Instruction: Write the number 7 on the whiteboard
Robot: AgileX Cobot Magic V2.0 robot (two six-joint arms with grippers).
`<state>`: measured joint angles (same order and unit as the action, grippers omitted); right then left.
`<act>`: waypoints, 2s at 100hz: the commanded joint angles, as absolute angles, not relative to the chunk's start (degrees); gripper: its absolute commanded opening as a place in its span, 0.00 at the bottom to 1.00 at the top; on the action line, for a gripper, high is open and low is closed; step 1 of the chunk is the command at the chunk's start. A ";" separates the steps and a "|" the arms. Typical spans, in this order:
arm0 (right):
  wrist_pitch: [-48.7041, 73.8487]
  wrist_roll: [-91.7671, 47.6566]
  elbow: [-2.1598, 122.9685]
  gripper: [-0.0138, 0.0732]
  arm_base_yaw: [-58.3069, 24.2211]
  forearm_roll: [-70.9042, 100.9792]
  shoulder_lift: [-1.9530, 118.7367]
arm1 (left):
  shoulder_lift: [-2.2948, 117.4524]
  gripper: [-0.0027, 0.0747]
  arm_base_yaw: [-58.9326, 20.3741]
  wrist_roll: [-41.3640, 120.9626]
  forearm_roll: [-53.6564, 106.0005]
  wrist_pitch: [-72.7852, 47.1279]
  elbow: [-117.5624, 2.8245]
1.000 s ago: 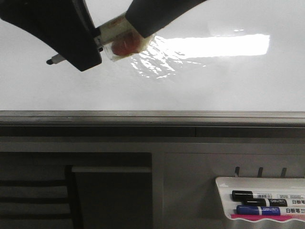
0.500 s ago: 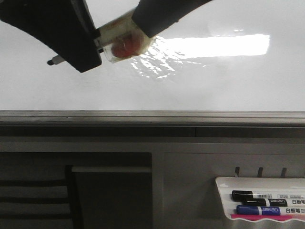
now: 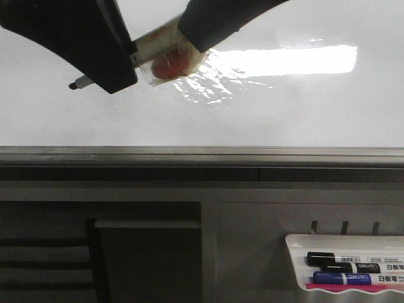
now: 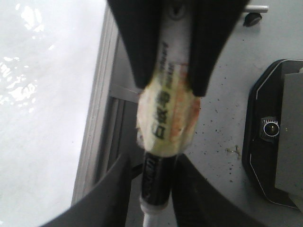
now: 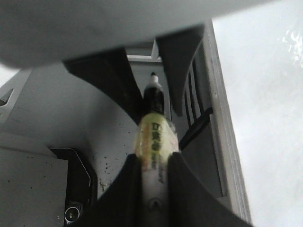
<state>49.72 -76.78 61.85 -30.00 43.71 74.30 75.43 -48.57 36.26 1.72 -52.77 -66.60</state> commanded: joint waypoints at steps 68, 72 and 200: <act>32.27 -20.03 52.51 0.10 -20.68 18.73 55.80 | 48.57 0.47 -25.28 11.57 5.03 -38.40 -50.48; 29.20 -20.03 51.10 0.10 -20.68 19.93 55.83 | 47.73 0.47 -25.16 11.57 5.68 -36.94 -48.96; 28.70 -19.15 57.70 0.10 -12.22 24.12 70.73 | 48.03 0.47 -25.16 11.57 5.96 -33.45 -47.06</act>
<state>33.26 -19.86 56.22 -13.58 26.63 71.29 48.20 -25.33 12.18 5.64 -37.68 -45.50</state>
